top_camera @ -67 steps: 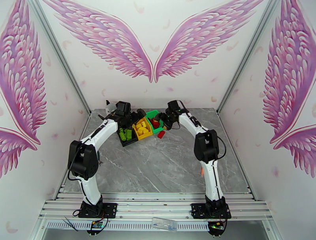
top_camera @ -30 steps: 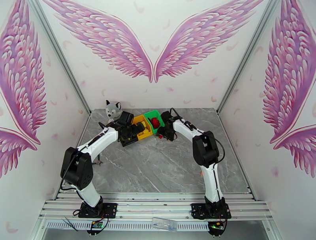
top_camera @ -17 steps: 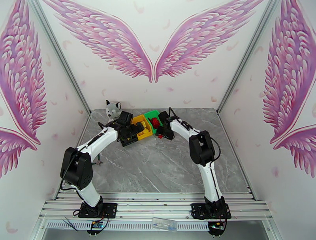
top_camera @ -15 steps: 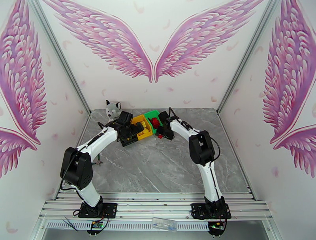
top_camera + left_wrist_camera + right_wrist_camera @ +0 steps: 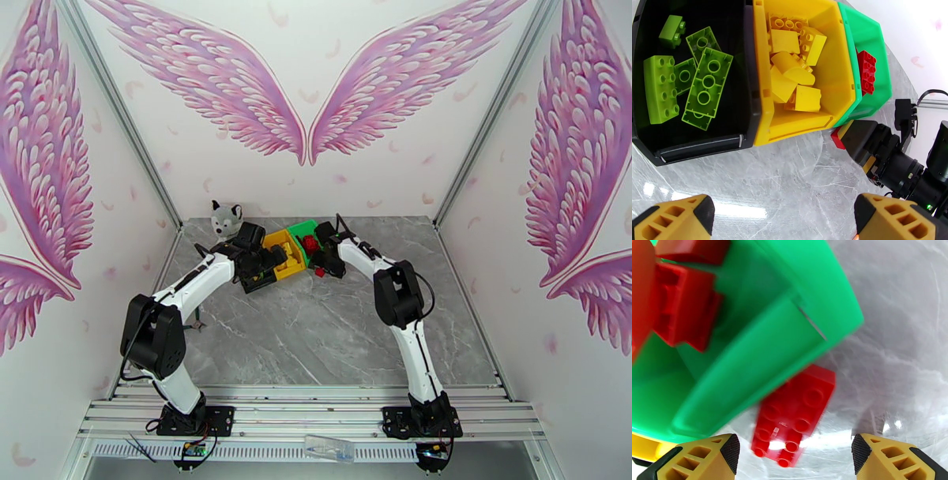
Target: Sort the legos into containers by color
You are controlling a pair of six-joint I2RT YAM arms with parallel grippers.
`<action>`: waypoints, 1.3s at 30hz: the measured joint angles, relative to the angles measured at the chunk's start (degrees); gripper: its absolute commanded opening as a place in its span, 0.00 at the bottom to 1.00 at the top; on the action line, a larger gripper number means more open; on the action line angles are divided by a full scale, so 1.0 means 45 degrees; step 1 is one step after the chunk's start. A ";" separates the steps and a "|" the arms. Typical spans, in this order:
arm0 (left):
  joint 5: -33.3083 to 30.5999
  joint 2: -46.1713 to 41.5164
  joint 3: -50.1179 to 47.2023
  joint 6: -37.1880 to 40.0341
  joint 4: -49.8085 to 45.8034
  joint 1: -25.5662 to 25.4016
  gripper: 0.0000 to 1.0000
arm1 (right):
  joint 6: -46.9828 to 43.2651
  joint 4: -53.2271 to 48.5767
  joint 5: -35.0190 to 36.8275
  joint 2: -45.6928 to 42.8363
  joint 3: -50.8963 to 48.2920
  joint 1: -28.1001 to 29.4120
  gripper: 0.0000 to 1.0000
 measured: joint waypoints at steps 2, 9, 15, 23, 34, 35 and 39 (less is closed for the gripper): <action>-0.0005 0.0000 0.0005 0.0000 -0.0039 0.0000 0.99 | 0.0049 -0.0155 0.0029 0.0155 0.0248 0.0000 0.81; -0.0010 -0.0015 0.0005 -0.0019 -0.0049 0.0000 0.99 | 0.0189 -0.0335 0.0243 0.0301 0.0146 -0.0029 0.74; -0.0010 -0.0019 0.0005 -0.0058 -0.0024 0.0000 0.98 | 0.0219 0.0335 0.0325 -0.0277 -0.0981 -0.0214 0.61; -0.0005 -0.0019 0.0005 -0.0185 0.0097 -0.0053 0.98 | 0.0049 0.0748 0.0019 -0.0826 -0.2001 -0.0855 0.45; -0.0005 -0.0019 0.0005 -0.0223 0.0117 -0.0087 0.98 | -0.0879 0.0486 -0.0097 -0.0699 -0.1637 -0.1195 0.68; -0.0005 -0.0019 0.0005 -0.0243 0.0117 -0.0087 0.98 | -0.0884 0.0461 -0.0058 -0.0699 -0.1637 -0.1195 0.68; 0.0005 -0.0019 0.0034 -0.0248 0.0087 -0.0087 0.98 | -0.1064 0.0029 0.0131 -0.0452 -0.1195 -0.1205 0.64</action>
